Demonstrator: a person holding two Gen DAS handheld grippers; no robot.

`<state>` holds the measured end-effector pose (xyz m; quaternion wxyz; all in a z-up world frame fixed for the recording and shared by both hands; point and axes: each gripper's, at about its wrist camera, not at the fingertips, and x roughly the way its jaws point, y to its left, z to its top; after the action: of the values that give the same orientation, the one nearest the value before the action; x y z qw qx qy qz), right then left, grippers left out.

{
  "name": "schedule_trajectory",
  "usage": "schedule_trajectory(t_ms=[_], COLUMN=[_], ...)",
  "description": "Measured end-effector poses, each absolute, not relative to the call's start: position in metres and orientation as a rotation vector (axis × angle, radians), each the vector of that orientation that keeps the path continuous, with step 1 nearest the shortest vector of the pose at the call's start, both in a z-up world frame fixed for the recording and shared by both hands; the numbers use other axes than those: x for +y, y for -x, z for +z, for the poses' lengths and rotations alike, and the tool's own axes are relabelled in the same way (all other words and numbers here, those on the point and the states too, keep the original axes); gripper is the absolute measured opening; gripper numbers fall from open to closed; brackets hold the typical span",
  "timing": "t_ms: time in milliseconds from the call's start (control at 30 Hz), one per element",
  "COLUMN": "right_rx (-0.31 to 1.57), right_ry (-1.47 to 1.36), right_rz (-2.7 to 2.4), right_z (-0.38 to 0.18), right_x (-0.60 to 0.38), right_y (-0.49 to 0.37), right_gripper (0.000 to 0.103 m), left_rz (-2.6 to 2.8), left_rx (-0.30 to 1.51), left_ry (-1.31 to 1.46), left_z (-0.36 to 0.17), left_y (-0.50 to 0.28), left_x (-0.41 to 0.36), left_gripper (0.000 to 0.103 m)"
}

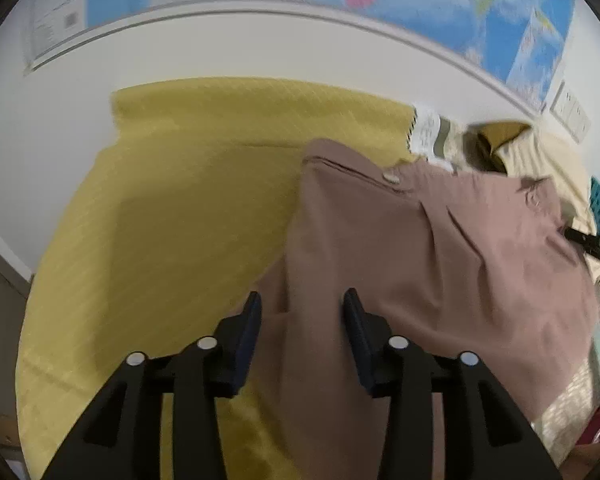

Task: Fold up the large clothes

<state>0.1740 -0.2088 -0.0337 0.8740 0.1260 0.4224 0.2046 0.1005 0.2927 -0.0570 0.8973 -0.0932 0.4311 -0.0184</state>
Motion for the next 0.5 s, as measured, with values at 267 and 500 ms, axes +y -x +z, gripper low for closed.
schedule_trajectory(t_ms=[267, 500], right_rx=[0.907, 0.931], right_ry=[-0.361, -0.348], right_rz=[0.496, 0.504], right_z=[-0.033, -0.043], right_x=[-0.242, -0.246], right_y=[-0.132, -0.1], right_gripper=[0.076, 0.079], left_rz=[-0.059, -0.071], left_rx=[0.874, 0.885], left_ry=[0.294, 0.344], left_z=[-0.05, -0.057], left_y=[-0.055, -0.03], left_x=[0.311, 0.306], left_gripper=[0.055, 0.058])
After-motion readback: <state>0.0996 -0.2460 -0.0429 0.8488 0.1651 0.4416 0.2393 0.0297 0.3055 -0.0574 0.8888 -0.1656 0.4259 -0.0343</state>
